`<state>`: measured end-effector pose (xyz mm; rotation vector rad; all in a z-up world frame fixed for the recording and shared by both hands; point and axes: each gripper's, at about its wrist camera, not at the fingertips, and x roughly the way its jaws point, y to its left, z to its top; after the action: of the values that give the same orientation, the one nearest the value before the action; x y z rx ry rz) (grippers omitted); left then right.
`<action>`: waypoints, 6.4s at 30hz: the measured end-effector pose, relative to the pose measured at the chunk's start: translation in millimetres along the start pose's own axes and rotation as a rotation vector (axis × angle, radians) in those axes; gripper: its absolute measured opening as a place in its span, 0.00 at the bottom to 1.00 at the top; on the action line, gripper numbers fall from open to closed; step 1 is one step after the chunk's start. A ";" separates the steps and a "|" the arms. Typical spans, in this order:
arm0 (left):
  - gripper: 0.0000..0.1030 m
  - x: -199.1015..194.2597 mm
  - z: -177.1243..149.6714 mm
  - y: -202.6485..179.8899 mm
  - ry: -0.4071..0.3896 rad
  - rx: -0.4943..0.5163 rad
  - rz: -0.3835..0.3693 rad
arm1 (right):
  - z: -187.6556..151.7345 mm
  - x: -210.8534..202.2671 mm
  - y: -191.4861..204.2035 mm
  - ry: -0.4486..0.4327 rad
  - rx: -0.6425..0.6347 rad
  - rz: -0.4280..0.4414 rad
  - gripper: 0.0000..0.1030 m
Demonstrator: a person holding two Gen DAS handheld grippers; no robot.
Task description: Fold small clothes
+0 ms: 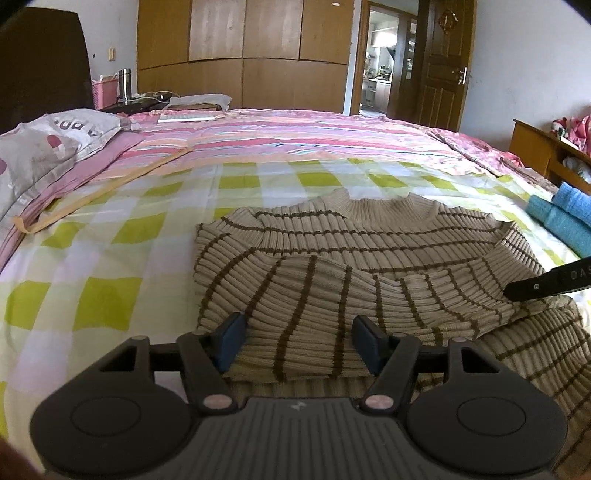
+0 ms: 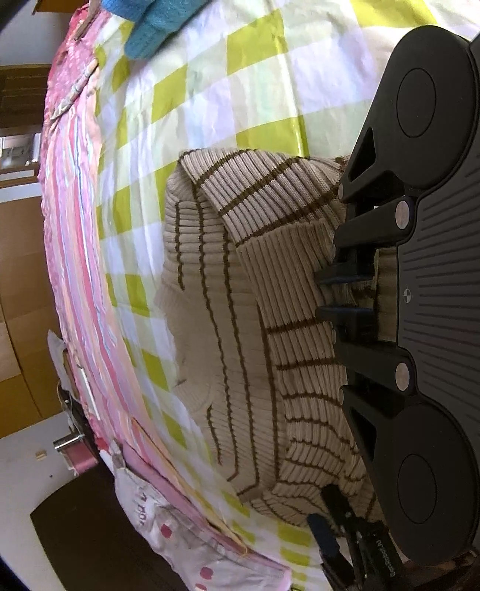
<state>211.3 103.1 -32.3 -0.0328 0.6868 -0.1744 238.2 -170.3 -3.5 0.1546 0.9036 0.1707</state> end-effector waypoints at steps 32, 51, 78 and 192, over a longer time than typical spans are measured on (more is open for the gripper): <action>0.67 -123.0 -78.9 -58.9 0.355 0.171 -0.224 | -152.4 -146.5 -14.4 0.164 -0.020 0.124 0.30; 0.67 -109.7 -76.1 -74.1 0.368 0.376 -0.215 | -155.5 -138.8 -22.9 0.221 0.044 0.104 0.47; 0.25 -188.2 -95.2 -50.7 0.357 0.325 -0.210 | -163.9 -175.0 -47.4 0.254 0.097 0.095 0.23; 0.14 -193.3 -76.4 -32.5 0.037 0.271 -0.173 | -156.9 -159.1 60.2 0.162 -0.881 0.283 0.36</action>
<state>11.3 106.2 32.8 0.1712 0.6926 -0.4340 12.7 -135.6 35.1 -0.5601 0.8917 0.8331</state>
